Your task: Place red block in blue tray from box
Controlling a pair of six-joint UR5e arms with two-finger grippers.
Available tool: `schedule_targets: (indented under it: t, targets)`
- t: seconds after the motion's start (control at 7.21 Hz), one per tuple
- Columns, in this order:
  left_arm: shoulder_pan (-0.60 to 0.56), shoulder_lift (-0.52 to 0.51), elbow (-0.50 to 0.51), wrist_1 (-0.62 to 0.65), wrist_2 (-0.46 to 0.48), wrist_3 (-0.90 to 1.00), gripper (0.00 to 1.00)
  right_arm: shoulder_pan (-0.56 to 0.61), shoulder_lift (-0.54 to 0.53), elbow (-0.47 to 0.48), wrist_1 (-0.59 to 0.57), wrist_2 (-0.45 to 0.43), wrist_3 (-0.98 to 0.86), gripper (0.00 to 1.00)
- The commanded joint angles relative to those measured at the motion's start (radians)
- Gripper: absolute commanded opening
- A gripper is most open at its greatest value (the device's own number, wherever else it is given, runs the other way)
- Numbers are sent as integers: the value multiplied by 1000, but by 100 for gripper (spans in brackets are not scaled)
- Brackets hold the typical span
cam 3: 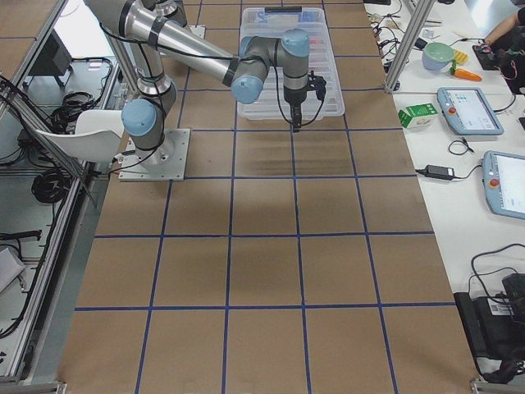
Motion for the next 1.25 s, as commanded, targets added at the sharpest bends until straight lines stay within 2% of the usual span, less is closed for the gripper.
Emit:
schedule_targets:
  t: [0.0, 0.42, 0.69, 1.11]
  targets:
    - [10, -6, 1, -13, -11, 1, 100, -59, -1, 0, 1, -1, -67, 96]
    - [10, -51, 12, 2, -15, -22, 100, -131, -2, 0, -1, -9, -144, 98]
    - [2, -109, 4, 77, -8, -53, 100, -168, -2, 0, 1, -9, -179, 98]
    - [-33, -201, 4, 88, -12, -107, 100, -195, -8, 1, 4, -6, -204, 99]
